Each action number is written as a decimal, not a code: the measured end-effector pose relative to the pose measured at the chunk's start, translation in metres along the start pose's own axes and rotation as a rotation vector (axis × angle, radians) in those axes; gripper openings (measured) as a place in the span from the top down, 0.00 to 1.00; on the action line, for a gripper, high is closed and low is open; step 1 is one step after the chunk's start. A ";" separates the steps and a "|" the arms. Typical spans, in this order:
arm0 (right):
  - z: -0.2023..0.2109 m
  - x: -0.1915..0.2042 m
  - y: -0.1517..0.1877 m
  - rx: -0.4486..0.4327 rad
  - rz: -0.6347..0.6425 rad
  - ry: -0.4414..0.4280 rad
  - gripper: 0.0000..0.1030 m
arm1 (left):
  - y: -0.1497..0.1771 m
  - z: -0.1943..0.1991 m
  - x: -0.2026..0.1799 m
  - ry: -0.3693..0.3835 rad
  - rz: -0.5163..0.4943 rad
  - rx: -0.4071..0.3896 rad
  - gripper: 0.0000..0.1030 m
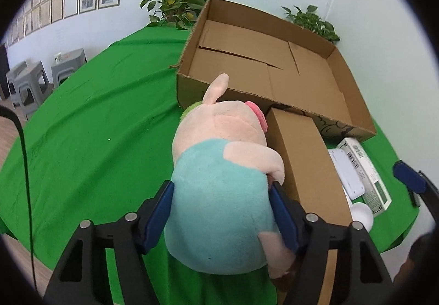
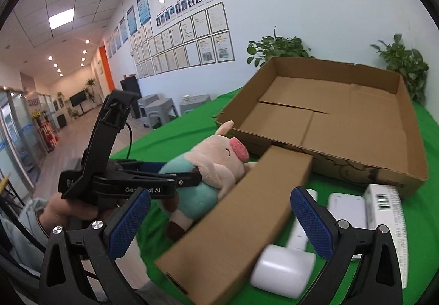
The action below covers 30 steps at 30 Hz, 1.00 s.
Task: Organize objects
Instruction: 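Grasp the plush pig with the left tool and lift it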
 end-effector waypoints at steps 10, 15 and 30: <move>-0.081 0.005 -0.010 0.122 -0.243 -0.113 0.00 | -0.002 0.014 0.047 0.062 0.144 -0.033 0.57; -0.130 0.006 -0.011 0.192 -0.333 -0.139 0.00 | -0.001 0.015 0.055 0.082 0.166 -0.039 0.61; -0.228 -0.004 0.006 0.361 -0.368 -0.101 0.17 | 0.008 0.021 0.065 0.128 0.174 -0.063 0.65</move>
Point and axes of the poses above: each gripper's, at about its wrist camera, not at the fingertips, and z roughly against the way its jaws point, x to its left, y to its underside, the point moved 10 cm from there along -z, roughly the way its jaws point, and after that the axes turned 12 degrees about -y, right-handed, at the moved point
